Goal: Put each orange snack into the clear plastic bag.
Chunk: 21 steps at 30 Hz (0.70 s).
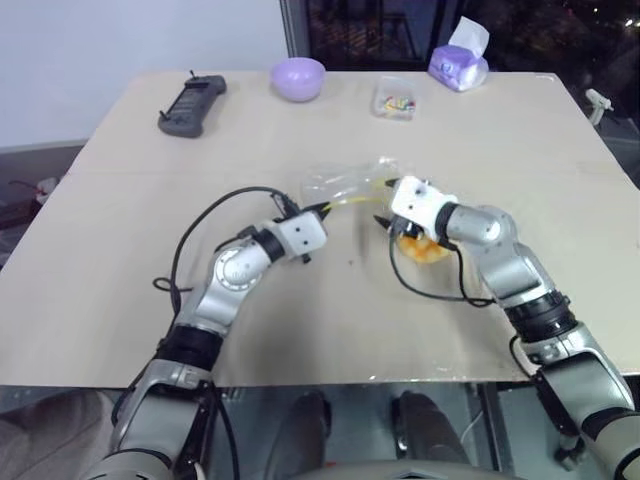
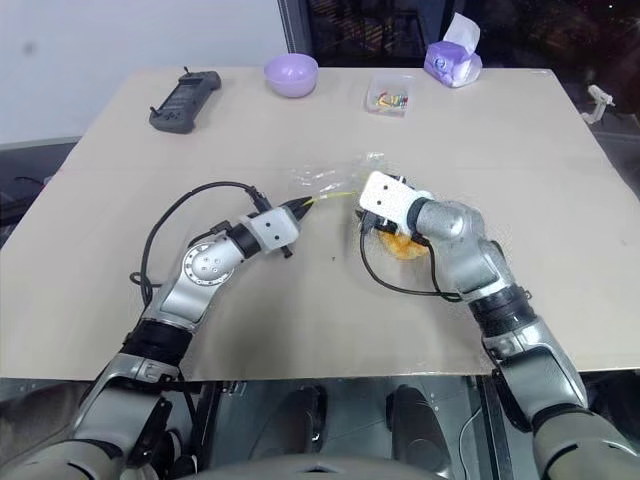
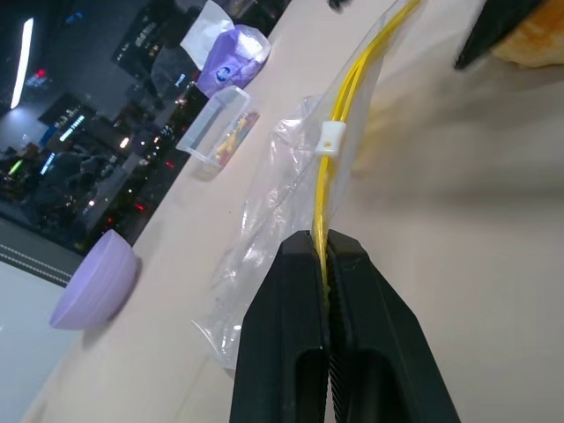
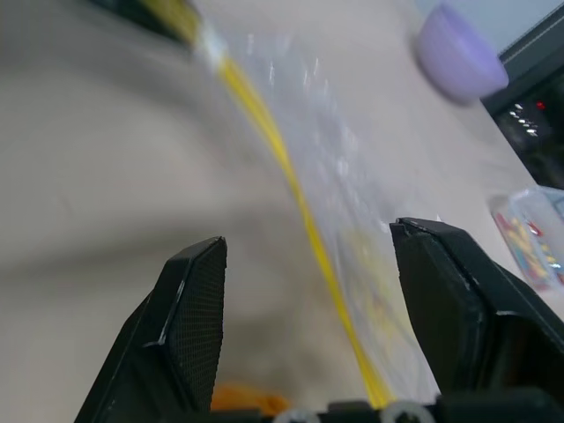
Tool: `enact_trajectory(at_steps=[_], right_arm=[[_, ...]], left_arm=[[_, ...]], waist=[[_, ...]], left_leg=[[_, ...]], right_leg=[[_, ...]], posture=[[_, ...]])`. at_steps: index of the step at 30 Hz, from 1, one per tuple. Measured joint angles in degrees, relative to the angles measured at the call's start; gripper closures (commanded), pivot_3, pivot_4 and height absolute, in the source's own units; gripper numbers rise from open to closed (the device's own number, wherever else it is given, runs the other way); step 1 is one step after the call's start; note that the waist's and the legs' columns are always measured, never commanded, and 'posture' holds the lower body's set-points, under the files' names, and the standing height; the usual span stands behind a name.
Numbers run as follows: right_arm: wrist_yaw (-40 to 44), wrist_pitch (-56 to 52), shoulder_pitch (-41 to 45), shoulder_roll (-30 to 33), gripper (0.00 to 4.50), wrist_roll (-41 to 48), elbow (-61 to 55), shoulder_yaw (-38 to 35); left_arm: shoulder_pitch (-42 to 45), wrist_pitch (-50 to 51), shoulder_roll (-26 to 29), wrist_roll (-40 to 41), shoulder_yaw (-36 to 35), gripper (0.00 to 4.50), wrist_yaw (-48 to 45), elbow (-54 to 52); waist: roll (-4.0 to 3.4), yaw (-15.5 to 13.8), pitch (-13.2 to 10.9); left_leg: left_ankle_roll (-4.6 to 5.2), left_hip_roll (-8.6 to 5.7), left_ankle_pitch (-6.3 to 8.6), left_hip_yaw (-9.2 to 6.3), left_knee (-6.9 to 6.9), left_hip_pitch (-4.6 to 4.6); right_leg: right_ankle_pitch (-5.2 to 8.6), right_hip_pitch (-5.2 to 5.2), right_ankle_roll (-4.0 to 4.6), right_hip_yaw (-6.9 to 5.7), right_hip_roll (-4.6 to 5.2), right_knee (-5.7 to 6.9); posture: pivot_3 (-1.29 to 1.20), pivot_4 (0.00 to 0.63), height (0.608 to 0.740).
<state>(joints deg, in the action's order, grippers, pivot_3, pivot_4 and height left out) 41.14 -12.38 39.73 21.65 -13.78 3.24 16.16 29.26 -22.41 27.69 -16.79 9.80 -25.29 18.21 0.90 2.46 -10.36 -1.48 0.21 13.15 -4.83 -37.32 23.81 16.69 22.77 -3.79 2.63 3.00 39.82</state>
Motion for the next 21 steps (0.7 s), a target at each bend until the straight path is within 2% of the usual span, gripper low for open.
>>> enact_trajectory(at_steps=[1,3,5,6,7,21], right_arm=[[0.3,-1.1,0.0,-0.6,1.96,1.5,-1.1,-1.0],[0.6,-3.7,0.0,-2.5,2.86,4.8,-3.9,-2.6],[0.6,-5.7,0.0,-4.5,4.24,6.7,-5.4,-2.5],[0.6,-6.0,0.0,-4.9,4.24,6.9,-5.5,-2.4],[0.5,-6.3,0.0,-5.4,4.45,7.2,-5.8,-2.0],[-1.7,-5.2,-0.6,-5.7,4.45,6.0,-1.6,1.4]], left_arm=[[0.1,-0.2,0.1,0.0,0.0,4.50,0.0,0.2],[0.1,-0.5,0.2,0.0,0.2,4.50,0.0,0.6],[0.2,-0.6,0.2,0.0,0.7,4.50,0.0,0.8],[0.3,-0.6,0.2,0.0,0.9,4.50,0.0,0.9],[0.5,-0.7,0.2,0.0,1.1,4.50,0.0,1.0],[1.4,-1.0,0.2,0.1,1.5,4.50,0.0,1.2]], waist=[[0.00,0.0,0.0],[0.00,0.0,0.0],[0.00,0.0,0.0],[0.00,0.0,0.0],[0.00,0.0,0.0],[0.00,-0.1,0.0]], left_leg=[[0.00,0.00,0.00,-0.01,0.00,0.00],[0.00,0.00,0.00,-0.04,0.00,-0.01],[0.00,0.00,0.00,-0.03,0.00,-0.01],[0.00,0.00,0.00,-0.03,0.00,-0.01],[0.00,0.00,0.00,-0.03,0.00,-0.01],[0.00,0.00,0.00,-0.03,0.00,-0.01]], right_leg=[[0.00,0.00,0.00,0.00,0.00,0.01],[0.00,0.00,0.00,-0.02,-0.01,0.01],[0.00,0.00,0.00,-0.02,-0.01,0.01],[0.00,0.00,0.00,-0.02,-0.01,0.01],[0.00,0.00,0.00,-0.03,-0.01,0.01],[0.00,0.00,0.00,-0.03,0.00,0.01]], posture=[[0.00,0.150,0.740],[0.00,0.150,0.740],[0.00,0.150,0.740],[0.00,0.150,0.740],[0.00,0.150,0.740],[0.00,0.150,0.740]])
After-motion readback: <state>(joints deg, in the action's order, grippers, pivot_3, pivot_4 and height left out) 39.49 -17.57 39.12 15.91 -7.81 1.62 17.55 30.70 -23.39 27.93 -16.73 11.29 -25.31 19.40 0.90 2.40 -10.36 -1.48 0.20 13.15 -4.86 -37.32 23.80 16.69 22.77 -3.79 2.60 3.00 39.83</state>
